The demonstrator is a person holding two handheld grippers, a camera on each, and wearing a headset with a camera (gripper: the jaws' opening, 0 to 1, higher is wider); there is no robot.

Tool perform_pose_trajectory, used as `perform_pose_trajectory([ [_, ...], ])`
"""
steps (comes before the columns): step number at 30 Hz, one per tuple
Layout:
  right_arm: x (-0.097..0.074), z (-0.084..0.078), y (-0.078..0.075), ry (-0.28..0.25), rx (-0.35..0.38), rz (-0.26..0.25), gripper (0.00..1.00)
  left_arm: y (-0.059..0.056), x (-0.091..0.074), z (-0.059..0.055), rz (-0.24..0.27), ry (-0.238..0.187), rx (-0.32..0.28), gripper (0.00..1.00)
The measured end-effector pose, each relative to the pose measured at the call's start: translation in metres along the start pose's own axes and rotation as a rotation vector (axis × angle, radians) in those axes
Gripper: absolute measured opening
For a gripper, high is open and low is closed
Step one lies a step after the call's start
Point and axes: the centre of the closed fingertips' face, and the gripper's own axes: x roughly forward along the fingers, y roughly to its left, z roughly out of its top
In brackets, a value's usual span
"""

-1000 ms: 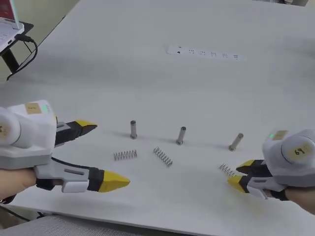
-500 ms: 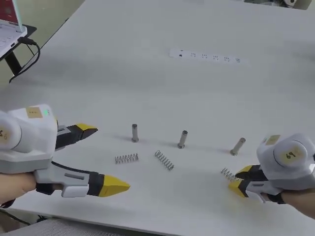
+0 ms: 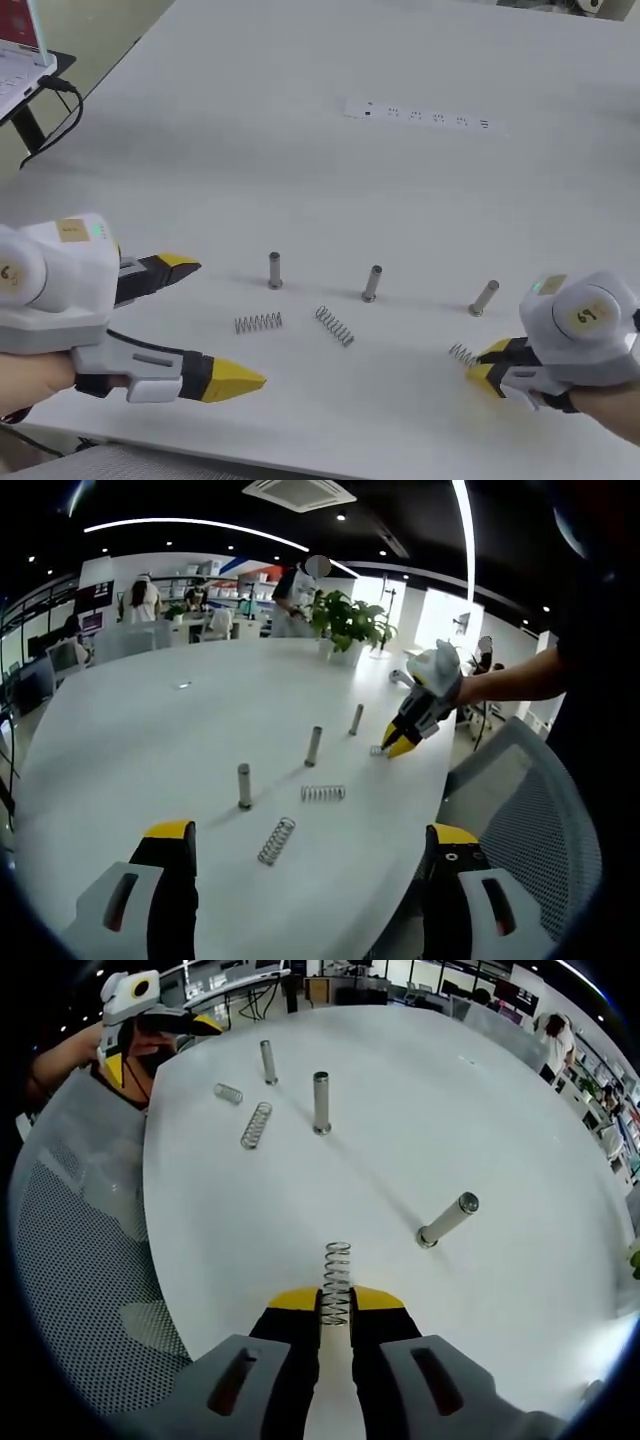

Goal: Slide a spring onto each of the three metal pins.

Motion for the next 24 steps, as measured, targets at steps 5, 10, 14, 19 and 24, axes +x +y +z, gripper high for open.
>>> perform_pose_trajectory([
  [5, -0.009, 0.009, 0.000, -0.029, 0.014, -0.005, 0.08, -0.002, 0.000, 0.002, -0.006, -0.002, 0.004, 0.91],
  [10, -0.015, 0.012, 0.000, -0.044, 0.005, -0.008, 0.08, -0.009, 0.001, 0.007, -0.022, -0.009, 0.016, 0.91],
  [14, -0.020, 0.014, 0.001, -0.053, 0.007, -0.007, 0.08, -0.014, 0.002, 0.011, -0.036, -0.012, 0.027, 0.90],
  [19, -0.027, 0.019, 0.007, -0.069, -0.006, 0.001, 0.08, -0.014, 0.002, 0.011, -0.036, -0.015, 0.022, 0.89],
  [24, -0.033, 0.025, 0.012, -0.079, -0.037, 0.013, 0.08, -0.021, 0.003, 0.011, -0.055, -0.020, 0.016, 0.87],
])
